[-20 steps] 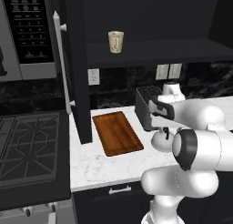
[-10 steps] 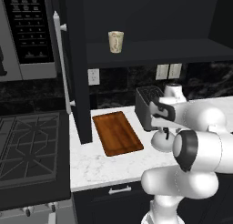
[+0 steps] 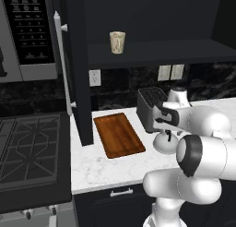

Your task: Pick the kettle from the counter and place it on the tray. Then pick the mug from the cabinet and place it on the tray. Then close the cabinet doors.

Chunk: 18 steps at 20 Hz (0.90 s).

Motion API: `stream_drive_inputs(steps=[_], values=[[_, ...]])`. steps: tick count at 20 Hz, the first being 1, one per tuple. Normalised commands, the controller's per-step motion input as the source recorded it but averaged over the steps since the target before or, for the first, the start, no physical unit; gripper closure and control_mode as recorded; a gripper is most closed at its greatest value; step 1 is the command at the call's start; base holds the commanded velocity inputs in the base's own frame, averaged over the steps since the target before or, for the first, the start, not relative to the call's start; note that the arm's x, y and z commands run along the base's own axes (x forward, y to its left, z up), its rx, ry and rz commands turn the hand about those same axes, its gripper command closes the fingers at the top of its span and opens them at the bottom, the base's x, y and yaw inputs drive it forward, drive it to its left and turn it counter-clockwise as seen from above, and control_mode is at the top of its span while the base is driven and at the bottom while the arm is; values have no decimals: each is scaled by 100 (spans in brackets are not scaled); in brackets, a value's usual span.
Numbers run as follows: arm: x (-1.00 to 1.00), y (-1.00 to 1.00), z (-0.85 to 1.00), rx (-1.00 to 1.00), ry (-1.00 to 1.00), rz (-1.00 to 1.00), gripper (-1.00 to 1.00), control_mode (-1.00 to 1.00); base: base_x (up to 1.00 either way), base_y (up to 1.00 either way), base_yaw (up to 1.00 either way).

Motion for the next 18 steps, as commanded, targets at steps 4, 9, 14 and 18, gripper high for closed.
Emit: stream_drive_inputs(steps=[4, 9, 14, 18], values=[[19, 8, -2, 0, 0, 0, -100, -100, 0, 0, 0], [8, 4, 0, 0, 0, 0, 100, -100, 0, 0, 0], [-17, 0, -7, 0, 0, 0, 100, -100, 0, 0, 0], [-23, 0, -8, 0, -1, 0, 100, -100, 0, 0, 0]])
